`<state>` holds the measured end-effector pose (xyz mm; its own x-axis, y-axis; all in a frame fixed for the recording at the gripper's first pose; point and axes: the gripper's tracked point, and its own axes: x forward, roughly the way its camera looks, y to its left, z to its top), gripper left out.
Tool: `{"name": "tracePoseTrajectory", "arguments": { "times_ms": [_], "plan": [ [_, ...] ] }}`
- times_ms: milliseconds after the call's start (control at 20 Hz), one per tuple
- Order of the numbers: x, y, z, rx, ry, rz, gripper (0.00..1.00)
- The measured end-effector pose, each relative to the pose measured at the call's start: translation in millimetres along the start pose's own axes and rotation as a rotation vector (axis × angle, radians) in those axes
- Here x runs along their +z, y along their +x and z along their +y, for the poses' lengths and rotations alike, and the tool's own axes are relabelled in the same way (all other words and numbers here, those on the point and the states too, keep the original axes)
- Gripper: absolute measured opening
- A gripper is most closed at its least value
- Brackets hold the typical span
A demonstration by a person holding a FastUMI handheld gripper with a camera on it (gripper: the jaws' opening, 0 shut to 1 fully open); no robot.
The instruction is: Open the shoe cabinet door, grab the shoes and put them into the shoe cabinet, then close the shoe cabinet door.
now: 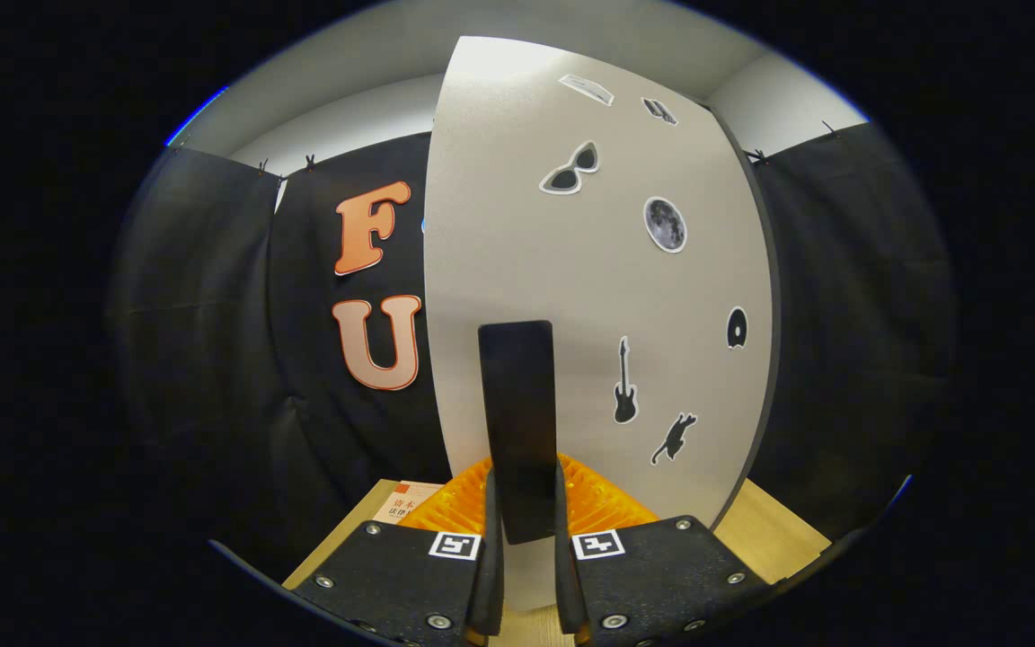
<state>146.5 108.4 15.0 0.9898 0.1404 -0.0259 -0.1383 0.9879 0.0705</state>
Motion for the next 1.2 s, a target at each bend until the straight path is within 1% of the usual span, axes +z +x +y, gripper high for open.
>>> {"name": "tracePoseTrajectory", "arguments": {
  "times_ms": [550, 600, 650, 850, 900, 1000, 1200],
  "plan": [
    [6.5, -42.3, -39.6, -0.128, 0.03, 0.0, 0.22],
    [5.9, -48.4, -48.6, -0.139, 0.028, 0.0, 0.22],
    [7.1, -52.5, -57.5, -0.146, 0.026, -0.006, 0.17],
    [-5.0, -84.7, -104.2, -0.173, 0.037, 0.001, 0.16],
    [-7.2, -94.1, -115.3, -0.183, 0.04, -0.001, 0.14],
    [-8.0, -99.7, -132.8, -0.191, 0.051, -0.002, 0.13],
    [-11.7, -108.1, -166.4, -0.25, 0.039, 0.001, 0.12]
  ]
}}
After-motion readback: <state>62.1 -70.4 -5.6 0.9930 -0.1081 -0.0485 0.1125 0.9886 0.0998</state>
